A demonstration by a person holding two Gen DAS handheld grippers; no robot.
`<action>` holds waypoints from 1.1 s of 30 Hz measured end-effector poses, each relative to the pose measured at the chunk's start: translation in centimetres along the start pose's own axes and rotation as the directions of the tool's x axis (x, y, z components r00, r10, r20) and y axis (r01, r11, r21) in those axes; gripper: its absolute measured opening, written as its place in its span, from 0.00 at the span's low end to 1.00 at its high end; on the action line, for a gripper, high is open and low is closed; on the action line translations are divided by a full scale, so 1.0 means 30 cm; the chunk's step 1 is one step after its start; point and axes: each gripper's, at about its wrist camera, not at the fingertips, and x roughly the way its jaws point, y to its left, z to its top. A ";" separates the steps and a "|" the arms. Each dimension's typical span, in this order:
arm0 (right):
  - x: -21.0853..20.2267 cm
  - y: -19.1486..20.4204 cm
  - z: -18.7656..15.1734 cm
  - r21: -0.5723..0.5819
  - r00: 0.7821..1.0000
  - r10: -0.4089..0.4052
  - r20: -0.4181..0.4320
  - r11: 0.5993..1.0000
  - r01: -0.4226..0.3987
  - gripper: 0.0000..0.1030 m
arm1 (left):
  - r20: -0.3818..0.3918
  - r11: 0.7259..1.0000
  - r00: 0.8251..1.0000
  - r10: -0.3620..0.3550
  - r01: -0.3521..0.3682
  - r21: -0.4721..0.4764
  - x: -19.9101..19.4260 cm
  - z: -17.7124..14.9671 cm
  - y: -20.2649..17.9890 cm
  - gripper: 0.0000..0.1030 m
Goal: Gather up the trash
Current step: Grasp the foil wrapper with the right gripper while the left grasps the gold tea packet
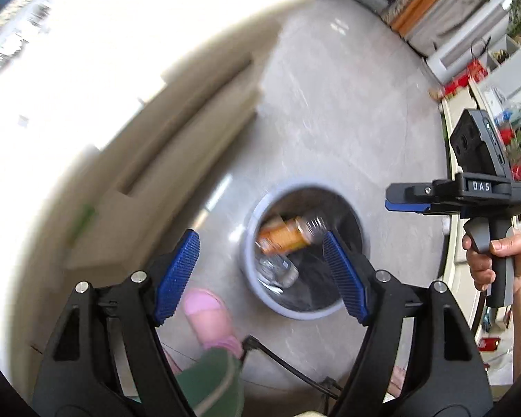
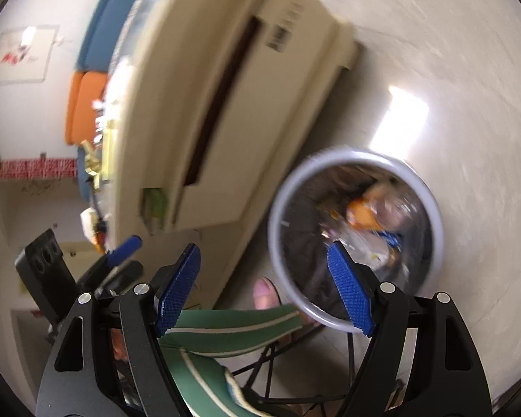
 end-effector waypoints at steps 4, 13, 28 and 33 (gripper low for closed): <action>0.006 0.229 0.068 -0.139 1.000 0.023 0.001 0.990 -0.023 0.77 | 0.114 0.996 0.991 0.070 -0.063 -0.066 -0.198 0.055 0.152 0.76; 0.160 0.787 0.233 -0.389 0.997 0.068 -0.045 0.918 -0.080 0.84 | 0.222 0.937 0.932 0.287 -0.225 -0.268 -0.484 0.118 0.568 0.87; 0.570 1.227 0.611 -0.434 0.997 0.048 -0.068 0.898 -0.073 0.85 | 0.167 0.905 0.936 0.311 -0.237 -0.354 -0.395 0.336 1.012 0.92; 0.673 1.244 0.705 -0.420 0.998 0.009 -0.058 0.907 -0.033 0.85 | 0.121 0.907 0.947 0.299 -0.242 -0.344 -0.315 0.388 1.097 0.92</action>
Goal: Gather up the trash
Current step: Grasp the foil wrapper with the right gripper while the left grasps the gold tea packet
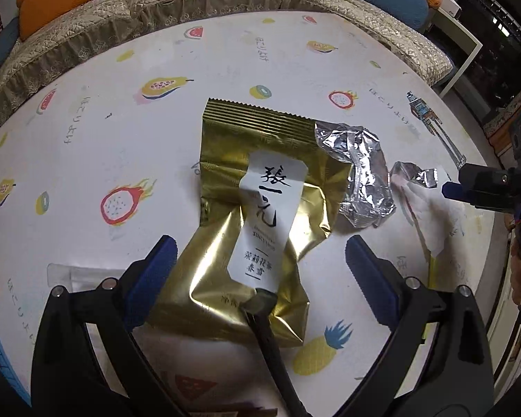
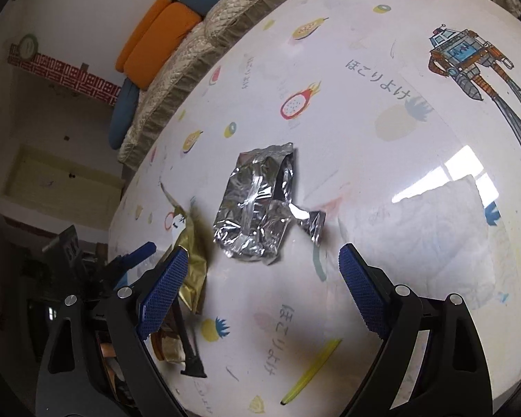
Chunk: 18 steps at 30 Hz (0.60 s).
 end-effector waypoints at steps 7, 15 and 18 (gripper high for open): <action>0.122 0.021 0.072 -0.024 0.998 -0.052 -0.032 0.998 0.051 0.85 | -0.038 0.999 0.999 0.033 -0.031 0.040 0.078 0.028 0.014 0.93; 0.231 0.083 0.075 -0.079 0.994 -0.097 -0.057 0.993 0.093 0.81 | -0.030 0.999 0.999 0.032 -0.031 0.030 0.100 0.026 0.017 0.93; 0.239 0.103 0.062 -0.108 0.991 -0.118 -0.066 0.988 0.111 0.64 | -0.017 1.000 1.000 0.026 -0.025 0.018 0.097 0.018 0.024 0.92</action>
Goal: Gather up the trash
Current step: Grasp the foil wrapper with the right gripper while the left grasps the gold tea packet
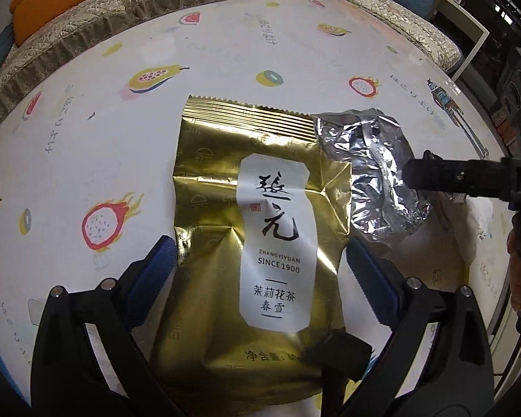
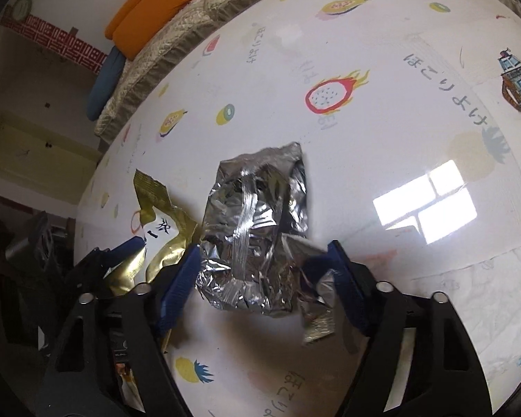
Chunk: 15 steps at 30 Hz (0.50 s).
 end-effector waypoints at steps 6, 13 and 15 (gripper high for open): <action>0.018 -0.012 0.003 0.040 1.000 -0.009 -0.010 0.999 0.009 0.21 | -0.005 1.000 1.000 0.001 0.000 0.016 0.009 -0.022 -0.007 0.77; -0.022 -0.036 -0.009 0.091 0.999 0.037 0.037 0.995 -0.040 0.18 | 0.031 1.000 0.999 0.014 -0.015 0.025 -0.037 -0.008 -0.008 0.56; -0.052 -0.043 -0.012 0.099 0.997 0.047 0.057 0.994 -0.053 0.17 | 0.041 1.000 0.999 -0.003 0.002 0.003 -0.053 -0.001 0.006 0.52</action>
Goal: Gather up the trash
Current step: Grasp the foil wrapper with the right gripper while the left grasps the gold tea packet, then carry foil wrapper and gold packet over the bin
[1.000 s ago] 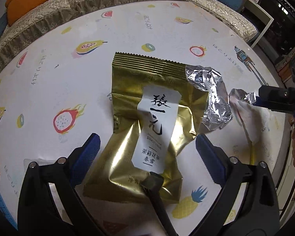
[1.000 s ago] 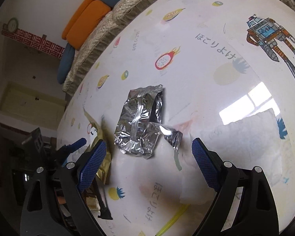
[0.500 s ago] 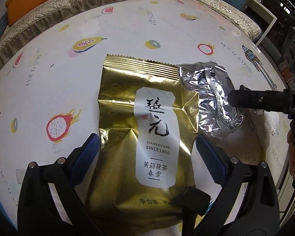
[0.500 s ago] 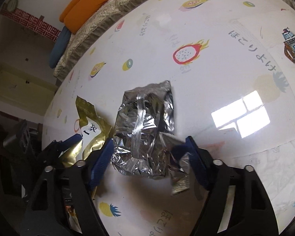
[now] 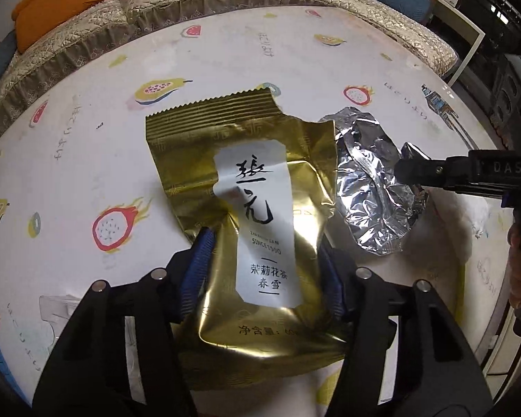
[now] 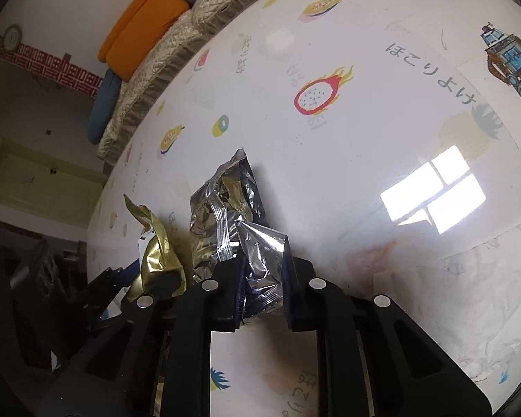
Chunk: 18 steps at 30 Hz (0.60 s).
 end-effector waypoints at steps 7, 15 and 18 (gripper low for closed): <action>-0.133 -0.015 -0.016 0.014 0.998 0.025 0.058 1.000 -0.025 0.17 | 0.053 0.999 0.998 -0.018 0.019 -0.026 -0.062 0.011 -0.005 0.48; -0.306 -0.021 -0.111 -0.007 0.995 0.060 0.077 0.998 -0.059 0.17 | 0.104 0.999 0.994 -0.044 0.043 0.012 -0.206 0.024 -0.087 0.48; -0.383 -0.031 -0.176 -0.018 0.994 0.067 0.087 0.998 -0.066 0.17 | 0.120 0.997 0.991 -0.066 0.062 0.038 -0.274 0.012 -0.141 0.48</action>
